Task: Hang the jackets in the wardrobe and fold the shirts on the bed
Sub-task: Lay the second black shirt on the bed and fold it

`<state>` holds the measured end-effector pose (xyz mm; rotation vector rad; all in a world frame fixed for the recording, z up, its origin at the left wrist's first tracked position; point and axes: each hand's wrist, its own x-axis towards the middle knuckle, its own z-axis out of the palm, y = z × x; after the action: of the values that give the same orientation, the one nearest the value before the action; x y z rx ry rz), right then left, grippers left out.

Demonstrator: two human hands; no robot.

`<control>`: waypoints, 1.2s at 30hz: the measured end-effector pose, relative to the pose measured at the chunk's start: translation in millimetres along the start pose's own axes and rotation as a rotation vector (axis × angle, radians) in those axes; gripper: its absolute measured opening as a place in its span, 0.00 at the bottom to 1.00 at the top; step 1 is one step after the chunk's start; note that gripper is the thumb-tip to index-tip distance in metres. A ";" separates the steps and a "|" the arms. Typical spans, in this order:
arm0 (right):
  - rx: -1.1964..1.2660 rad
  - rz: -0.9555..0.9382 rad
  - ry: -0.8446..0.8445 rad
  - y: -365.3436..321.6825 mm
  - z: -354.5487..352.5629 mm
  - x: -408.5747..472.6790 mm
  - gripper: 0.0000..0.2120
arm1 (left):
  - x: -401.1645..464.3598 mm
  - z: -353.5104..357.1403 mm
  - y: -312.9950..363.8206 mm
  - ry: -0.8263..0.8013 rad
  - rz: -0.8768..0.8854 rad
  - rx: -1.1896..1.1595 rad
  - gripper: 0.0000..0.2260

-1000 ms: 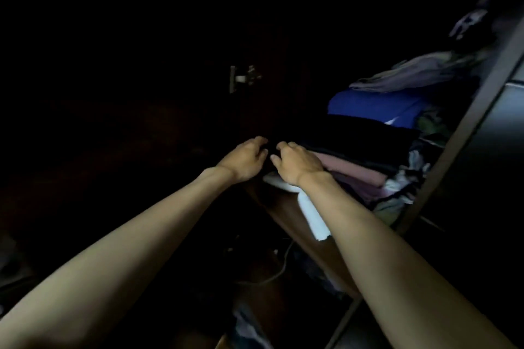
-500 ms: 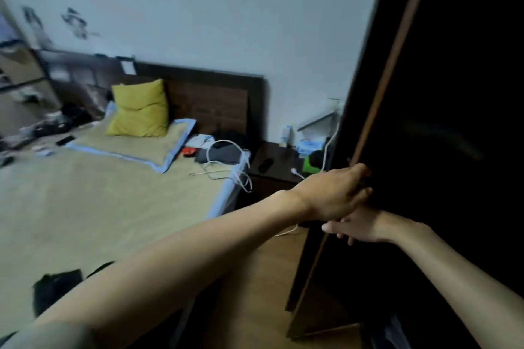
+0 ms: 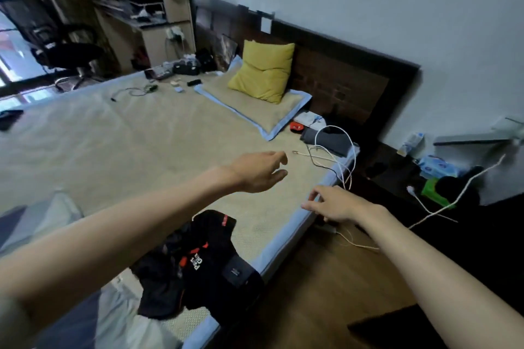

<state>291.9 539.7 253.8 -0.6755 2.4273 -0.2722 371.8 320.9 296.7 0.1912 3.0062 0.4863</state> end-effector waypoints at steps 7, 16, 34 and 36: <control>-0.108 -0.116 -0.191 -80.7 41.6 118.0 0.22 | -29.4 45.4 -164.9 -0.088 -0.352 -0.133 0.18; -0.375 -0.329 -0.420 -119.8 80.4 262.3 0.25 | -72.8 158.4 -267.1 -0.284 -0.860 -0.294 0.15; -0.647 -0.759 -0.646 -170.5 180.3 387.6 0.26 | -133.1 262.5 -208.8 -0.060 -1.730 -0.706 0.21; -0.663 -0.768 -0.681 -172.2 198.7 386.7 0.28 | -136.1 283.7 -219.9 -0.022 -1.790 -0.745 0.25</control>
<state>212.9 182.9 -37.9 -1.6625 1.4864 0.4355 513.2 182.5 -32.2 -2.0575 1.5678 1.0395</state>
